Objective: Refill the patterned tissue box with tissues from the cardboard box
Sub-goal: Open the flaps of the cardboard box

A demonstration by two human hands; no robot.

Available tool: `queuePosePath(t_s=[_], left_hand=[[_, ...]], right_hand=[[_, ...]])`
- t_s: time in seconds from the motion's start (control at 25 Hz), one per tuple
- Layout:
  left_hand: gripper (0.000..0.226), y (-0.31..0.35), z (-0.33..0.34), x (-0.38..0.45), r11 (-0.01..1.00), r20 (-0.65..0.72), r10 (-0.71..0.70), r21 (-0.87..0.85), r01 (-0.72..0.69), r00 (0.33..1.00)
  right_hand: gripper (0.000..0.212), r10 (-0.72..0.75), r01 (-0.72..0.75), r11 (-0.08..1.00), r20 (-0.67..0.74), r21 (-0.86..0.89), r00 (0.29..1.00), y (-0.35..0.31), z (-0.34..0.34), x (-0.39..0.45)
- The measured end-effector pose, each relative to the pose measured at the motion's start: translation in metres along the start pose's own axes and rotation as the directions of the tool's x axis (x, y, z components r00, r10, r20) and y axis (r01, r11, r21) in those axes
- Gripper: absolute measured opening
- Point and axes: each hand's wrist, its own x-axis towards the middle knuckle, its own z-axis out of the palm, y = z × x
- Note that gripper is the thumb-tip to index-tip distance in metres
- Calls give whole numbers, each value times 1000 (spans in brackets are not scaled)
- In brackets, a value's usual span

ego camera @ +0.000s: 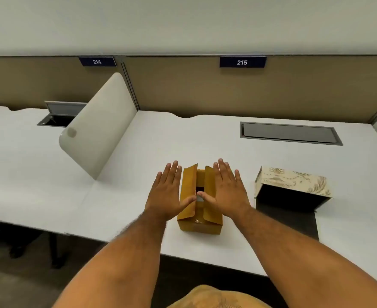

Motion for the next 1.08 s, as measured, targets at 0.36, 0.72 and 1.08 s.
queuePosePath(t_s=[0.36,0.72,1.08], left_hand=[[109,31,17,0,954,154,-143,-240,177,978],[104,4,25,17,864,141,-24,-496,91,990],[85,-82,37,5,698,93,-117,-700,148,989]], right_hand=[[129,197,-233,945,167,228,966,7,27,22],[127,239,-304,884,214,355,947,-5,42,35],[91,301,-395,477,276,785,913,20,44,14]])
